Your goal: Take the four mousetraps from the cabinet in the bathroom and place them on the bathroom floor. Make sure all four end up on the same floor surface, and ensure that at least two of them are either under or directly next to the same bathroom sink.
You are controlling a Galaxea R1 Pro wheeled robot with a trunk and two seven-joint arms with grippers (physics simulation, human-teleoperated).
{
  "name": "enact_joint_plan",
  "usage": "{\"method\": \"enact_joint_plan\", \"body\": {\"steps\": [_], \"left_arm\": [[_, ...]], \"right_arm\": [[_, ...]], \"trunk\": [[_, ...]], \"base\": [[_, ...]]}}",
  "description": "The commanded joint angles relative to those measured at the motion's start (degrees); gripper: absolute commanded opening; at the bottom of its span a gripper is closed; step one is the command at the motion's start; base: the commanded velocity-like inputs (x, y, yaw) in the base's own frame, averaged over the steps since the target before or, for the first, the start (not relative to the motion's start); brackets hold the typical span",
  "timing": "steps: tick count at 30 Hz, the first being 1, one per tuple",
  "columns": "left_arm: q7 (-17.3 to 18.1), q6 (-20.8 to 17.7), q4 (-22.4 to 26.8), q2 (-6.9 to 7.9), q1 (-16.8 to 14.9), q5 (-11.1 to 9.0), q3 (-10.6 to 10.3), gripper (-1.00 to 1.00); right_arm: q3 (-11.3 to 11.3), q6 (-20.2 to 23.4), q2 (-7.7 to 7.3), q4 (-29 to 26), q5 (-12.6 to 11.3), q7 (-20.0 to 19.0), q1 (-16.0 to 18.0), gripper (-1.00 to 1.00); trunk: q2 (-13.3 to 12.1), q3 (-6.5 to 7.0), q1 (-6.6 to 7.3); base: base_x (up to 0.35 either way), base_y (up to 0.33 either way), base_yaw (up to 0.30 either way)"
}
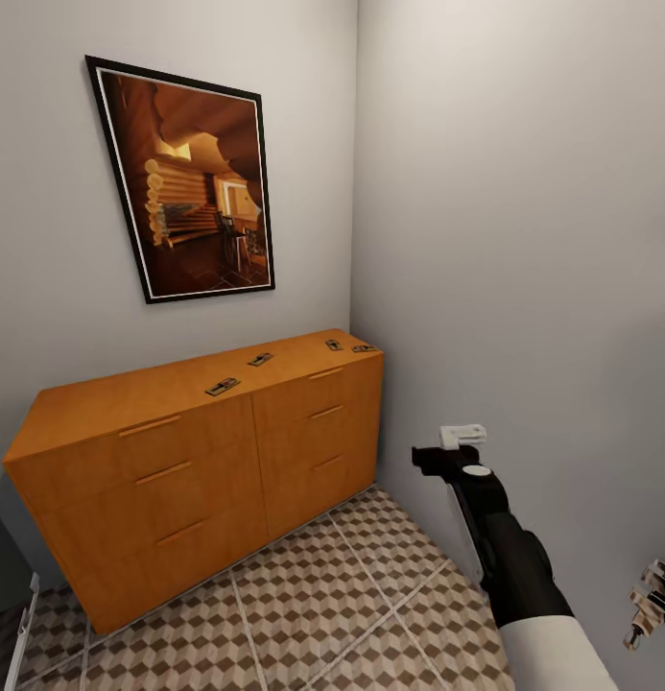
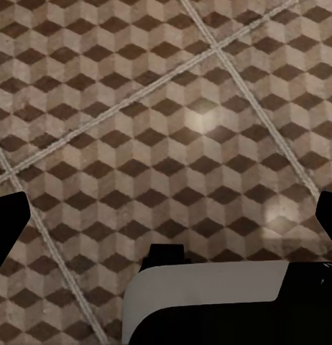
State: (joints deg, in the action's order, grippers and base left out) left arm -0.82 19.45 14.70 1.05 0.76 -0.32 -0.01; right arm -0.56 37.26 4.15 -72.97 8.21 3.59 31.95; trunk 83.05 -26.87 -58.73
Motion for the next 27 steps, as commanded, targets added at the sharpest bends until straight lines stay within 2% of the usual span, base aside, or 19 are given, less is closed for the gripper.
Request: {"method": "enact_joint_plan", "body": {"steps": [1,7,10,11,12,15,18,22,25,27], "left_arm": [[-0.1,0.1,0.1,0.00,0.0,0.0,0.0,1.00],[-0.1,0.1,-0.1,0.00,0.0,0.0,0.0,1.00],[-0.1,0.1,-0.1,0.00,0.0,0.0,0.0,1.00],[-0.1,0.1,-0.1,0.00,0.0,0.0,0.1,1.00],[-0.1,0.1,-0.1,0.00,0.0,0.0,0.1,1.00],[-0.1,0.1,-0.1,0.00,0.0,0.0,0.1,1.00],[-0.1,0.1,-0.1,0.00,0.1,0.0,0.1,1.00],[-0.1,0.1,-0.1,0.00,0.0,0.0,0.1,1.00],[-0.1,0.1,-0.1,0.00,0.0,0.0,0.1,1.00],[-0.1,0.1,-0.1,0.00,0.0,0.0,0.1,1.00]], "right_arm": [[-0.1,0.6,0.04,0.7,0.4,0.0,1.0,1.00],[-0.1,1.3,0.13,10.1,0.4,0.0,10.1,1.00],[-0.1,1.3,0.22,18.4,0.4,0.0,17.7,1.00],[-0.1,1.3,0.33,20.3,0.4,0.0,19.1,1.00],[-0.1,1.2,0.77,23.9,0.4,0.0,21.9,1.00],[-0.1,1.0,1.95,30.2,0.5,0.0,26.7,1.00],[-0.1,0.9,2.86,33.3,0.5,0.0,29.4,1.00],[-0.1,0.9,5.02,35.9,0.5,0.0,33.1,1.00],[-0.1,1.0,5.83,36.4,0.5,0.0,34.8,1.00],[-0.1,1.2,5.85,36.7,0.5,0.0,36.7,1.00]], "trunk": [[0.0,-0.06,0.00],[0.0,-0.06,0.00],[0.0,-0.06,0.00],[0.0,-0.06,0.00],[0.0,-0.06,0.00],[0.0,-0.06,0.00],[0.0,-0.06,0.00],[0.0,-0.06,0.00],[0.0,-0.06,0.00],[0.0,-0.06,0.00]], "base": [[0.000,0.000,0.000],[0.000,0.000,0.000],[0.000,0.000,0.000],[0.000,0.000,0.000],[0.000,0.000,0.000],[0.000,0.000,0.000],[0.000,0.000,0.000],[0.000,0.000,0.000],[0.000,0.000,0.000],[0.000,0.000,0.000]]}}
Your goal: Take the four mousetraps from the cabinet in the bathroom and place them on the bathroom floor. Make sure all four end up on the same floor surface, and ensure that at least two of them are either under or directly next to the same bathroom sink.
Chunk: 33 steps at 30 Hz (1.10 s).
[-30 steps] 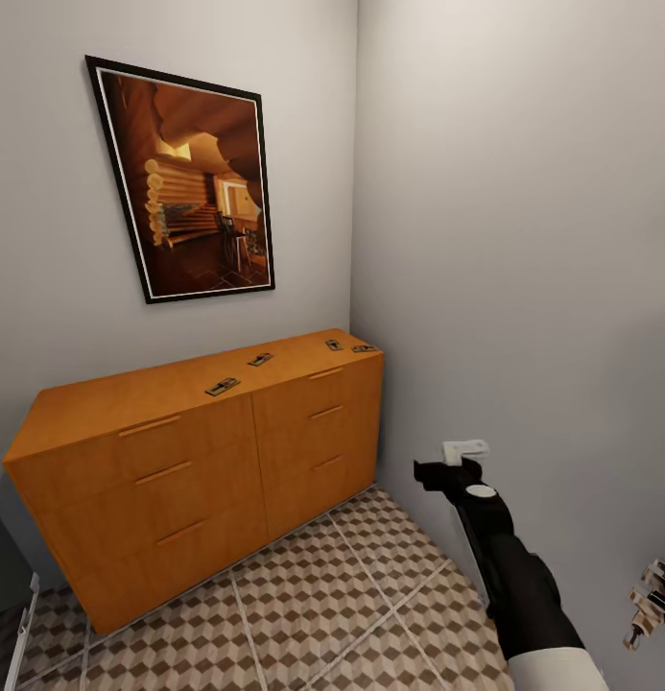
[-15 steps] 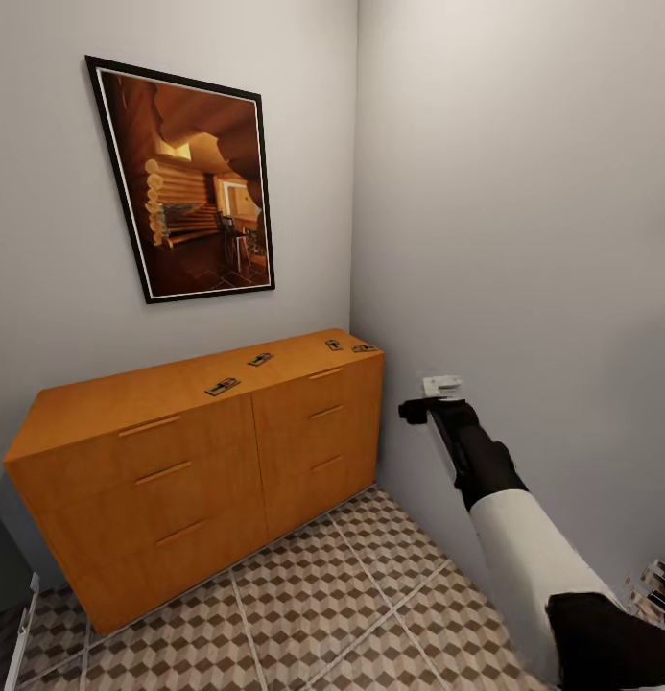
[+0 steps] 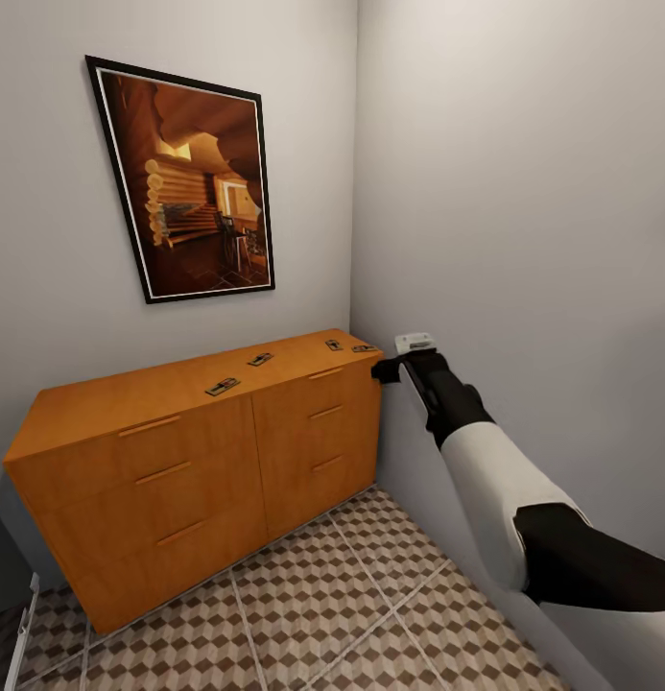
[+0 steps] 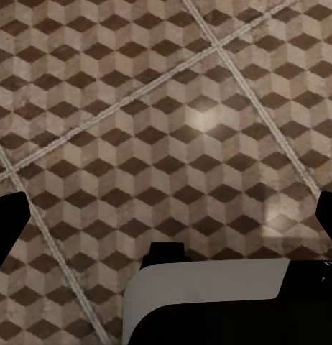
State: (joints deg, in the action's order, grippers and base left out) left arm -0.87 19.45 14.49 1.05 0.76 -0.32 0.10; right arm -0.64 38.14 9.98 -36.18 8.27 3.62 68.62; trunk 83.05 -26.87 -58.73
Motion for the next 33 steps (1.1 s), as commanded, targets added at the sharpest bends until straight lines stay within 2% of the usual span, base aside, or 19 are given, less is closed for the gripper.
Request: {"method": "enact_joint_plan", "body": {"steps": [1,4,7,15,26,33], "left_arm": [[-0.1,0.1,0.1,0.00,0.0,0.0,0.0,1.00],[-0.1,0.1,0.1,0.00,0.0,0.0,0.0,1.00],[-0.1,0.1,0.1,0.00,0.0,0.0,0.0,1.00],[-0.1,0.1,0.1,0.11,0.0,0.0,0.0,1.00],[-0.4,-0.3,0.0,0.39,0.0,0.0,0.1,1.00],[-0.4,-0.3,-1.5,1.35,0.0,0.0,0.2,1.00]], "right_arm": [[-0.1,0.4,0.01,0.1,0.4,0.0,0.7,1.00],[-0.1,0.7,0.01,1.3,0.4,0.0,3.5,1.00],[-0.1,0.9,0.01,1.7,0.3,0.0,4.5,1.00],[-0.2,0.6,0.01,3.8,0.3,0.0,5.1,1.00],[-0.2,-1.4,0.01,8.7,0.3,-0.4,5.2,1.00],[-0.2,-2.1,0.01,10.2,0.3,-0.4,5.2,1.00]], "trunk": [[0.0,-0.05,0.00],[0.0,-0.05,0.00],[0.0,-0.05,0.00],[0.0,-0.05,0.00],[0.0,-0.05,0.00],[0.0,-0.05,0.00]], "base": [[0.000,0.000,0.000],[0.000,0.000,0.000],[0.000,0.000,0.000],[0.057,0.000,0.000],[0.280,0.000,0.000],[0.329,0.007,0.000]]}}
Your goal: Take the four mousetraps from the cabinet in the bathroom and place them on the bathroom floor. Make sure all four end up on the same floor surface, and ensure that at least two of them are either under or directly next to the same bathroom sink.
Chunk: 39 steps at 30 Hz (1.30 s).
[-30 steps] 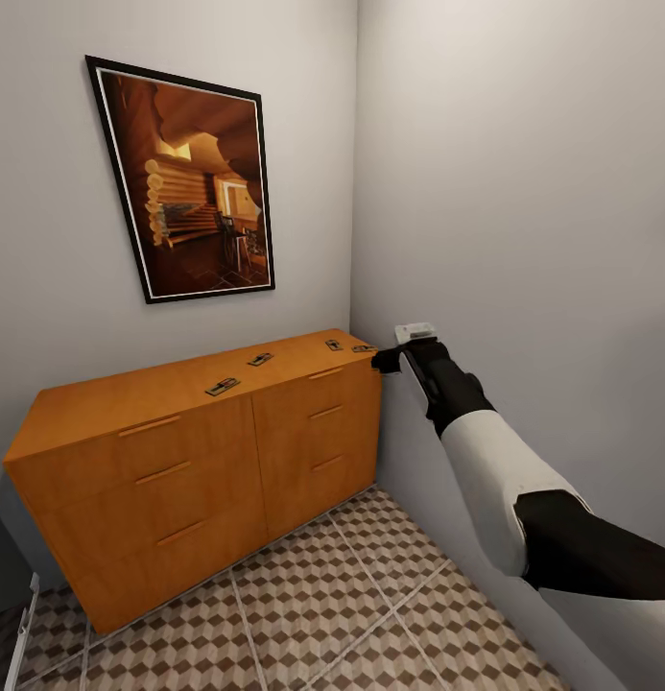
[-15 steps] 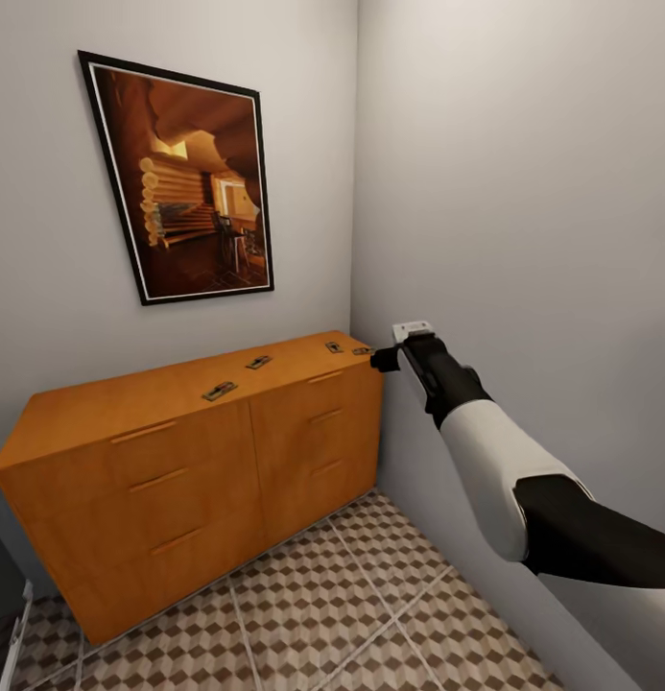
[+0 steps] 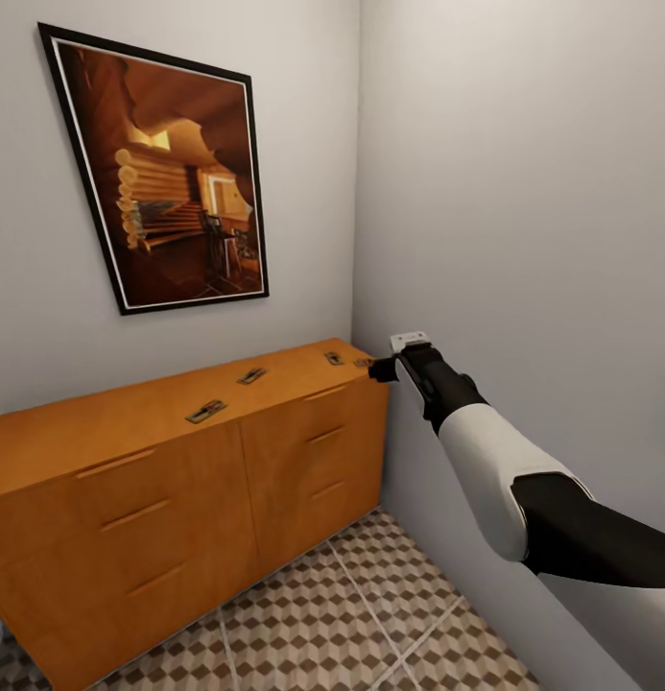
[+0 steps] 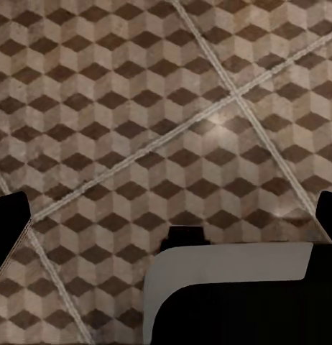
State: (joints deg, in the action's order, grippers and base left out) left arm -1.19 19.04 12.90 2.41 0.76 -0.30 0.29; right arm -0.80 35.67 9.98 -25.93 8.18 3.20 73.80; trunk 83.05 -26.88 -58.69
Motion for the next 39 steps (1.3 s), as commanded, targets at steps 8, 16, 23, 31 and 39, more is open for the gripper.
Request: {"method": "enact_joint_plan", "body": {"steps": [8,16,23,31,39], "left_arm": [[0.0,0.2,-0.5,0.13,0.0,0.0,-0.2,1.00],[0.1,0.4,-1.0,0.16,0.0,0.0,-0.2,1.00],[0.1,0.5,-1.3,0.14,0.0,0.0,-0.2,1.00],[0.2,0.5,-1.3,0.14,0.0,0.0,-0.2,1.00],[0.2,0.5,-1.4,0.14,0.0,0.0,-0.3,1.00]], "right_arm": [[-0.1,0.2,0.02,0.3,0.4,-0.1,0.0,1.00],[-0.2,0.3,0.02,0.3,0.4,-0.1,0.0,1.00],[-0.2,0.3,0.02,0.4,0.4,-0.1,0.0,1.00],[-0.2,0.3,0.02,0.4,0.4,-0.2,0.0,1.00],[-0.1,0.3,0.02,0.4,0.4,-0.3,0.0,1.00]], "trunk": [[0.0,-0.05,-0.04],[0.0,-0.05,-0.04],[0.0,-0.05,-0.04],[0.0,-0.05,-0.04],[0.0,-0.05,-0.04]], "base": [[0.280,0.142,0.000],[0.175,0.183,0.000],[0.045,0.043,0.000],[0.005,0.005,0.000],[0.000,0.000,0.000]]}}
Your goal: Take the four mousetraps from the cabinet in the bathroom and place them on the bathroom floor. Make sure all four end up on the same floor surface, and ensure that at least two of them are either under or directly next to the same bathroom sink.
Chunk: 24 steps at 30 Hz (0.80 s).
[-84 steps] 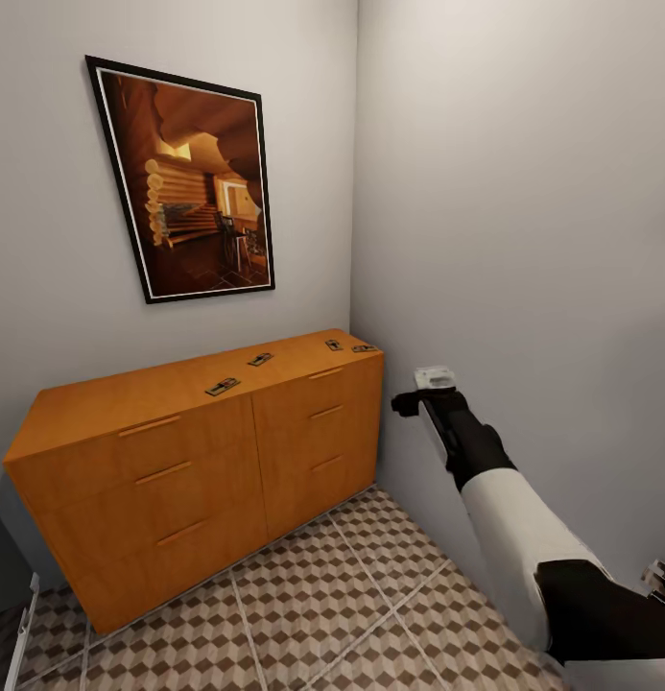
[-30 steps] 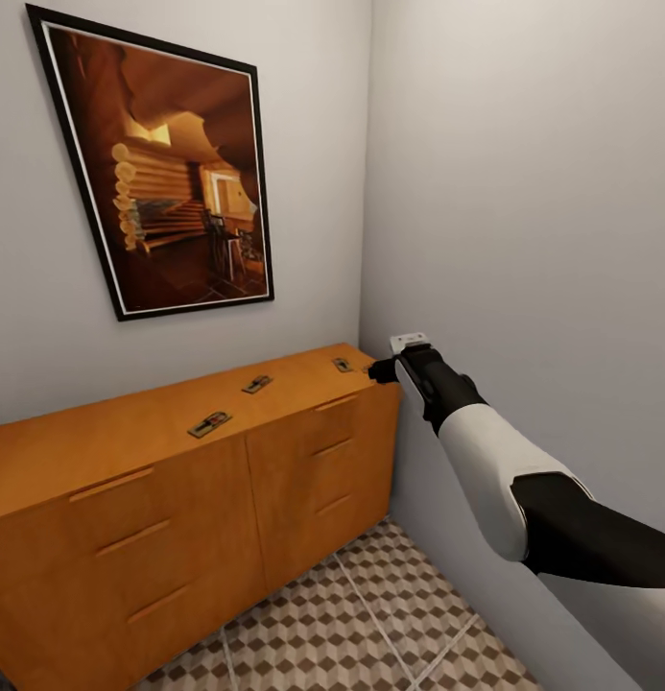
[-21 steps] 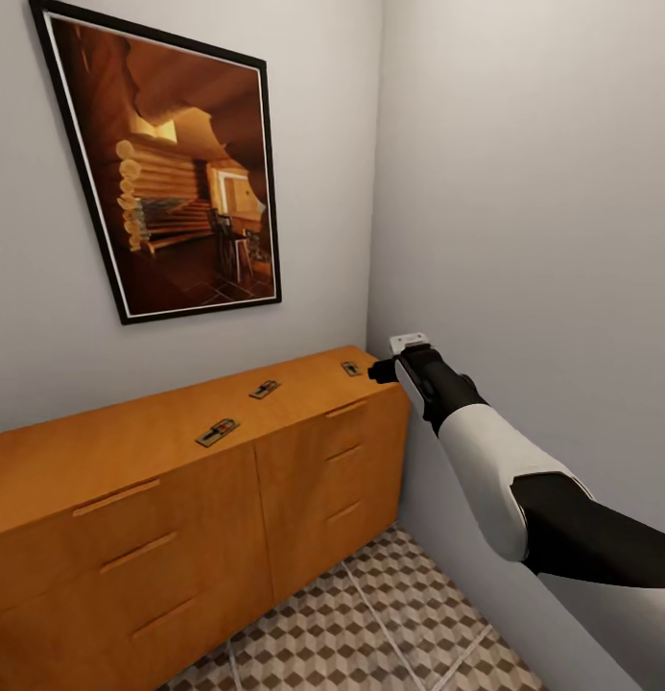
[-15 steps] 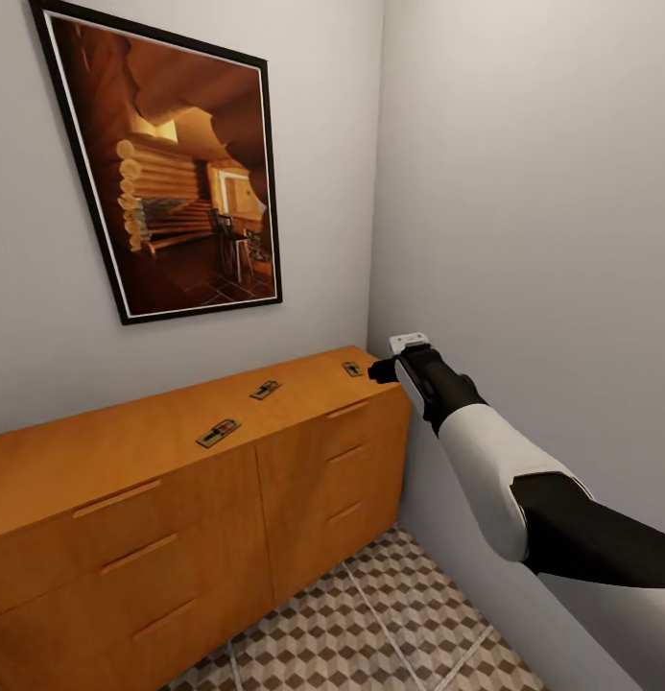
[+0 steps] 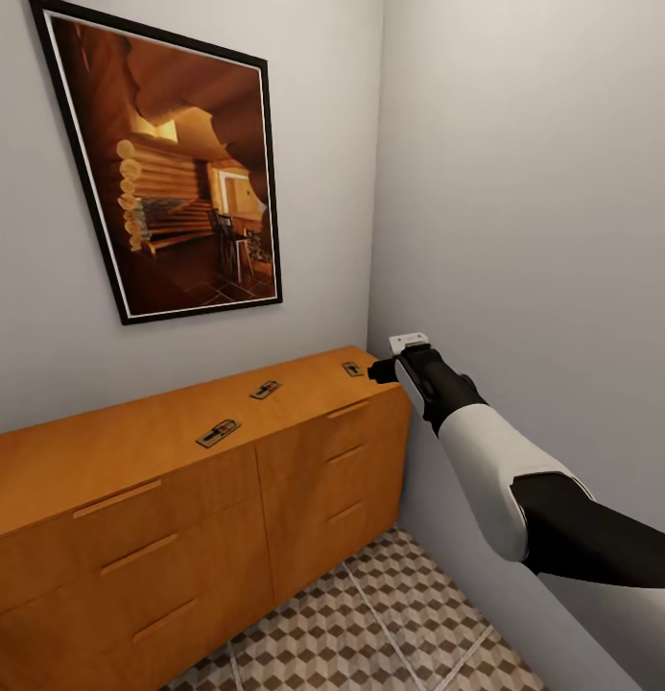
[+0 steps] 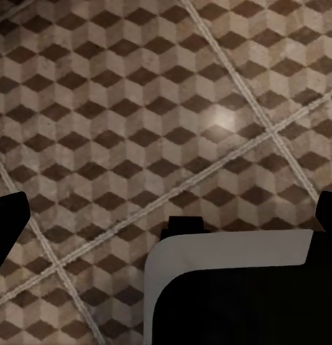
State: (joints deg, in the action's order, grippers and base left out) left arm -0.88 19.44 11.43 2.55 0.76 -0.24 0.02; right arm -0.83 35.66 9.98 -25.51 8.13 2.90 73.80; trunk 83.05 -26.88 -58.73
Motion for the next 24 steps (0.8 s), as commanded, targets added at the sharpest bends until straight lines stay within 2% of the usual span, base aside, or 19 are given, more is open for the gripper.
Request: {"method": "enact_joint_plan", "body": {"steps": [1,5,14,24], "left_arm": [[-0.1,0.1,0.1,0.00,0.0,0.0,0.0,1.00],[-0.1,0.1,0.1,0.00,0.0,0.0,-0.1,1.00],[-0.1,0.1,0.1,0.00,0.0,0.0,-0.1,1.00],[-0.1,0.1,0.1,0.00,0.0,0.0,-0.1,1.00]], "right_arm": [[-0.1,0.4,0.01,-0.1,0.4,-0.1,0.0,1.00],[0.1,0.7,0.01,-0.1,0.3,-0.8,0.0,1.00],[0.1,0.9,0.01,-0.1,0.2,-5.4,0.0,1.00],[-0.1,0.5,0.01,-0.4,0.4,-6.5,0.0,1.00]], "trunk": [[0.0,-0.05,0.00],[0.0,-0.05,0.00],[0.0,-0.05,0.00],[0.0,-0.05,0.00]], "base": [[0.000,0.000,0.000],[0.000,0.000,0.000],[0.000,0.000,0.000],[0.000,0.000,0.000]]}}
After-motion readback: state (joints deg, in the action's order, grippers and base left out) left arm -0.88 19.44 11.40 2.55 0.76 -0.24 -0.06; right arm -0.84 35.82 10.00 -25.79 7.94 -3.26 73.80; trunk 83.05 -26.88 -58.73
